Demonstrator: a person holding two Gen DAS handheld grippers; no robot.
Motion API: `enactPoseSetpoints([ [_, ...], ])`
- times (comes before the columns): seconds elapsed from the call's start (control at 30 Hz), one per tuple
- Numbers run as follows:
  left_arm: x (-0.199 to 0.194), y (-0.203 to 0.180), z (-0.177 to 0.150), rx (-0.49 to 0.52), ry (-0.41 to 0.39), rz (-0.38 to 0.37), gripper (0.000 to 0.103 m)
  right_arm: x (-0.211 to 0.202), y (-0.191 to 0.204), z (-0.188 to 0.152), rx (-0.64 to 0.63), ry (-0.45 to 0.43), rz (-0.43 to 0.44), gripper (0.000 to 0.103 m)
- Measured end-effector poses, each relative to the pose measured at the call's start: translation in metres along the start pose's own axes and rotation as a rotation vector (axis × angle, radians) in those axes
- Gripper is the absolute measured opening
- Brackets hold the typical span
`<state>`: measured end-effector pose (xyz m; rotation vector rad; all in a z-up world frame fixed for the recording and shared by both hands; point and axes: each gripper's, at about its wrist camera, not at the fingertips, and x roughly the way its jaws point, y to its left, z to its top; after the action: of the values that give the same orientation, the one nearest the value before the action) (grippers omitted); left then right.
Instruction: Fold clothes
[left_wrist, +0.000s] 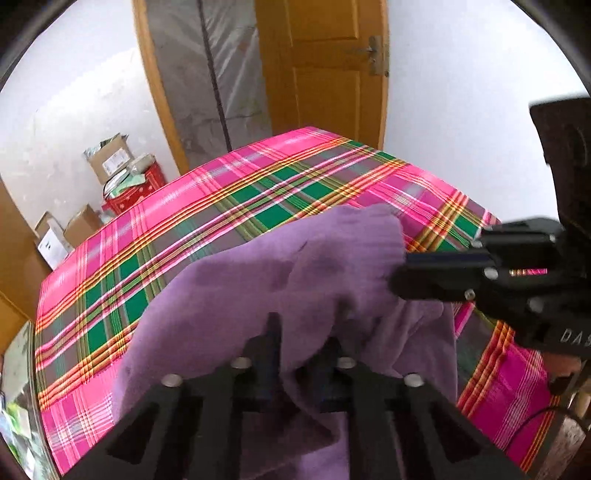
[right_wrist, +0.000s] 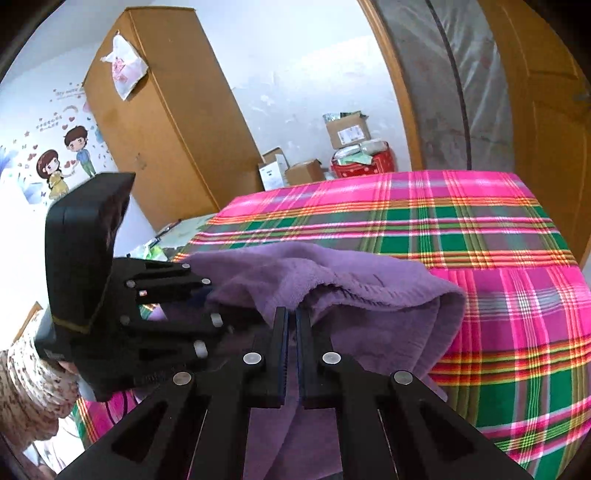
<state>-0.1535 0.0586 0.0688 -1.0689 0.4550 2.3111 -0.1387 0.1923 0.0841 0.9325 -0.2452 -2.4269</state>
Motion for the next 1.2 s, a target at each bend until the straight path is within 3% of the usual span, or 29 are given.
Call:
enactPoseSetpoints([
  [0.07,-0.002,0.005,0.000,-0.025,-0.011,0.005,0.005,0.000,-0.006,-0.005,0.032,0.015,0.010,0.010],
  [0.23,-0.009,0.024,0.001,-0.106,-0.043,0.009,0.005,-0.012,-0.017,-0.024,0.099,0.001,-0.007,0.031],
  [0.4,-0.015,0.036,0.002,-0.143,-0.064,0.014,0.005,-0.013,-0.032,-0.047,0.212,0.058,-0.027,0.031],
  [0.57,-0.032,0.059,0.006,-0.214,-0.114,0.053,0.004,-0.002,-0.039,-0.060,0.282,0.103,0.034,0.032],
  [0.77,-0.043,0.089,-0.004,-0.299,-0.123,0.073,0.004,0.023,-0.048,-0.052,0.388,0.107,0.104,0.045],
  [0.93,-0.057,0.108,-0.015,-0.348,-0.139,0.102,0.003,0.031,-0.049,-0.045,0.451,0.130,0.088,0.047],
  [1.2,-0.071,0.122,-0.024,-0.392,-0.178,0.117,0.003,0.021,-0.040,-0.053,0.419,0.100,-0.020,0.047],
])
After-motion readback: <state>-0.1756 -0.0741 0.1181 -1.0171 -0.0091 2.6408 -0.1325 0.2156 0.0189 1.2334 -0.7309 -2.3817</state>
